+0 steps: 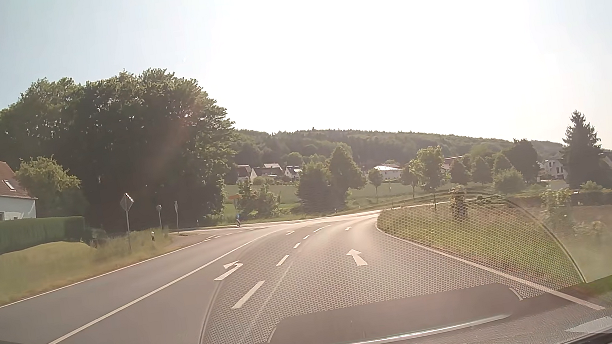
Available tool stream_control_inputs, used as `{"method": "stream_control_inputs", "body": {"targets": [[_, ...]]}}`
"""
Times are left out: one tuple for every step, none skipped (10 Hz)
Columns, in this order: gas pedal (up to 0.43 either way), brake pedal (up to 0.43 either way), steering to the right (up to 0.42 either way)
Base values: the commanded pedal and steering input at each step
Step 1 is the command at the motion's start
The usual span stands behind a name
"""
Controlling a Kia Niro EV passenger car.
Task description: Follow the waypoints while adhering to traffic rules and regulations
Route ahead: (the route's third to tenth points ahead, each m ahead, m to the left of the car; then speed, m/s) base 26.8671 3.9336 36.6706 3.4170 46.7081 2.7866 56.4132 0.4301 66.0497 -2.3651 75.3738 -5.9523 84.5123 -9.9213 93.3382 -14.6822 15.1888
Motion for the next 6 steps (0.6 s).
{"method": "stream_control_inputs", "body": {"targets": [[0.169,0.000,-0.006],[0.169,0.000,-0.006],[0.169,0.000,-0.003],[0.157,0.000,0.000],[0.157,0.000,0.001],[0.157,0.000,0.004]]}}
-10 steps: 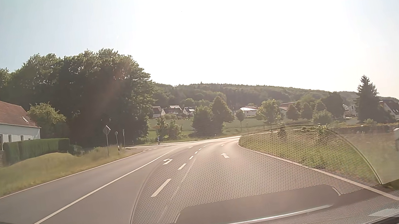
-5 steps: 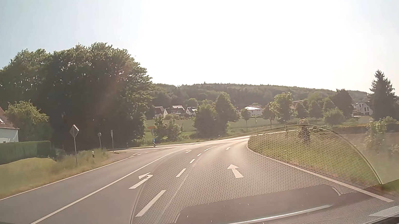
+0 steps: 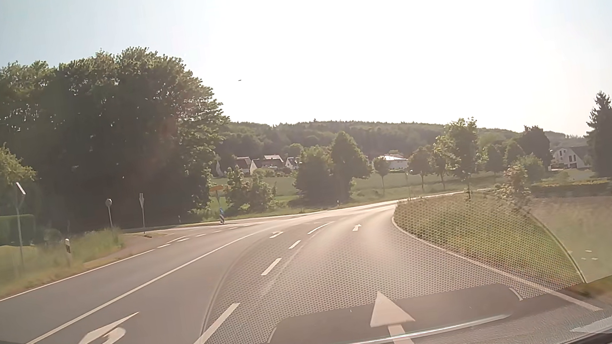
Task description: Follow the waypoints while adhering to traffic rules and regulations
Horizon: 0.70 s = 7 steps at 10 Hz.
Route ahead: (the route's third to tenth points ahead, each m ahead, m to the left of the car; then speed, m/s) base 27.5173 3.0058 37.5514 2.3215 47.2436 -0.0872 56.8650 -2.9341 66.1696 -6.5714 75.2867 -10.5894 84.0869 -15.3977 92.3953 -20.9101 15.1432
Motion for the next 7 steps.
{"method": "stream_control_inputs", "body": {"targets": [[0.157,0.000,0.008],[0.157,0.000,0.011],[0.157,0.000,0.012],[0.150,0.000,0.014],[0.150,0.000,0.015],[0.150,0.000,0.016],[0.150,0.000,0.018]]}}
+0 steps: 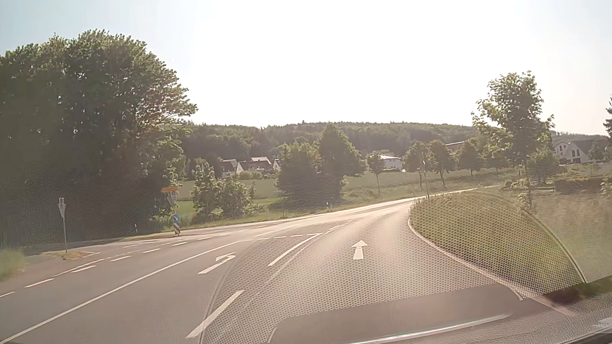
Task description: Follow the waypoints while adhering to traffic rules and regulations
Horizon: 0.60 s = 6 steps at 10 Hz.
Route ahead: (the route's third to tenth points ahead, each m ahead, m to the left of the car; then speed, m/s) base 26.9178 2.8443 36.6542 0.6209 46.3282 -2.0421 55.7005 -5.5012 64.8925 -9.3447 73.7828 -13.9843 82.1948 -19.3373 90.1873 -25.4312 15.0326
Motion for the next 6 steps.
{"method": "stream_control_inputs", "body": {"targets": [[0.150,0.000,0.020],[0.150,0.000,0.022],[0.150,0.000,0.024],[0.150,0.000,0.026],[0.150,0.000,0.029],[0.150,0.000,0.031]]}}
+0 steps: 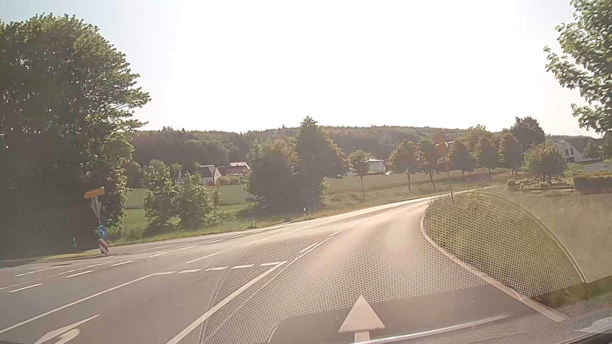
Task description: Follow the waypoints while adhering to traffic rules and regulations
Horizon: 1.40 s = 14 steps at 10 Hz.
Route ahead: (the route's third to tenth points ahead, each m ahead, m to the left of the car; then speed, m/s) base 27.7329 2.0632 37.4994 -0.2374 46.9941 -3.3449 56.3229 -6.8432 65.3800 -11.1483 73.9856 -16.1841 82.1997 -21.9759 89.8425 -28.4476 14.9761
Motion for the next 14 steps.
{"method": "stream_control_inputs", "body": {"targets": [[0.150,0.000,0.033],[0.150,0.000,0.035],[0.150,0.000,0.036],[0.150,0.000,0.037],[0.150,0.000,0.037],[0.150,0.000,0.038],[0.150,0.000,0.039],[0.150,0.000,0.039],[0.150,0.000,0.039],[0.150,0.000,0.040],[0.150,0.000,0.040],[0.150,0.000,0.040],[0.150,0.000,0.040],[0.150,0.000,0.039]]}}
